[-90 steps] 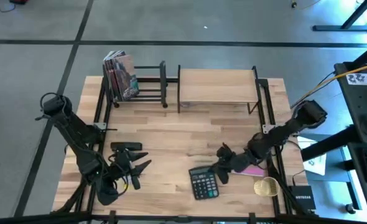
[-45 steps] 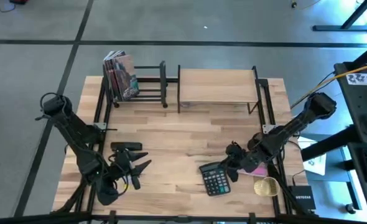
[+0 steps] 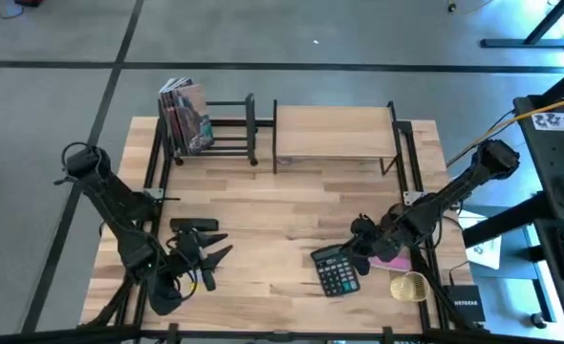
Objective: Stock shelves
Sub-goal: Remove the black calculator from under the shelf, then remove the red scented candle jar from under the shelf
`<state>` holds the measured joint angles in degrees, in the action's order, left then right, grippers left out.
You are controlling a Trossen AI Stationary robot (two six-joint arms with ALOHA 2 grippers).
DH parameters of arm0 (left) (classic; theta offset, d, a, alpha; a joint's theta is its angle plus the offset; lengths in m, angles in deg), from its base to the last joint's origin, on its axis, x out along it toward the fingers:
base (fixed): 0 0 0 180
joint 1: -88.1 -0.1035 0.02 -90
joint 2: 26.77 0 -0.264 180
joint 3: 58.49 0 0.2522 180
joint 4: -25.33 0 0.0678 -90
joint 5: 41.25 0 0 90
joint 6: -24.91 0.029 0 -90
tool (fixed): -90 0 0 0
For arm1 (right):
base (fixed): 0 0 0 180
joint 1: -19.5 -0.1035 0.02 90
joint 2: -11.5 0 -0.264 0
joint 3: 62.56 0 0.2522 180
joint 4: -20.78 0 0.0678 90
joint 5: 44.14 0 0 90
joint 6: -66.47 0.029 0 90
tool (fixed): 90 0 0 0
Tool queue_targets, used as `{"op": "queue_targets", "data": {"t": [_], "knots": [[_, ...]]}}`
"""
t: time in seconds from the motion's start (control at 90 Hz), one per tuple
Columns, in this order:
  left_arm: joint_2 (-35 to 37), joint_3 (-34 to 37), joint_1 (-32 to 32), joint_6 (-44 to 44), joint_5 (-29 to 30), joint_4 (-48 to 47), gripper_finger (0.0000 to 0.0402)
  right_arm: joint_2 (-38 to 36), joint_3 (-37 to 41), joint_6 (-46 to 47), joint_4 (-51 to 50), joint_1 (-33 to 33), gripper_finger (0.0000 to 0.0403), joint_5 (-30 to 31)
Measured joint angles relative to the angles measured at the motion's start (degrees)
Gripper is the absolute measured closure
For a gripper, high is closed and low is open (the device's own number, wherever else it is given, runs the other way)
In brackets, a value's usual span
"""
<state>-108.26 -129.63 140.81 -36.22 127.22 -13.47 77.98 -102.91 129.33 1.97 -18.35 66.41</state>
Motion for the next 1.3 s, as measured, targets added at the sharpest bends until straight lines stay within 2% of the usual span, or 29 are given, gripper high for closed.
{"op": "queue_targets", "data": {"t": [0.533, 0.744, 0.933, 1.044, 1.133, 1.3], "knots": [[0.0, 0.0, -0.2, 0.2, 0.1, 0.0, 0.0259, 0.0, -0.3, -0.1, -6.1, 2.0, 0.0337, -2.6], [0.0, 0.0, -1.5, 0.5, -0.6, 0.0, 0.0259, 0.0, -3.8, -0.7, -13.6, 3.5, 0.0265, -3.3], [0.0, 0.0, -1.9, 0.5, -1.3, 0.0, 0.0259, 0.0, -7.9, -7.5, -15.6, 6.3, 0.0199, -2.7], [0.0, 0.0, -1.8, 0.6, -1.5, 0.0, 0.0259, 0.0, -8.9, -12.2, -11.8, 7.9, 0.0181, 3.5], [0.0, 0.0, -1.8, 0.7, -1.5, 0.0, 0.0259, 1.5, -8.7, -17.5, -4.7, 9.6, 0.0176, 9.3], [0.0, 0.0, -1.8, 0.7, -1.6, 0.0, 0.0259, 10.3, -8.2, -25.3, 13.3, 15.7, 0.0177, 13.3]]}}
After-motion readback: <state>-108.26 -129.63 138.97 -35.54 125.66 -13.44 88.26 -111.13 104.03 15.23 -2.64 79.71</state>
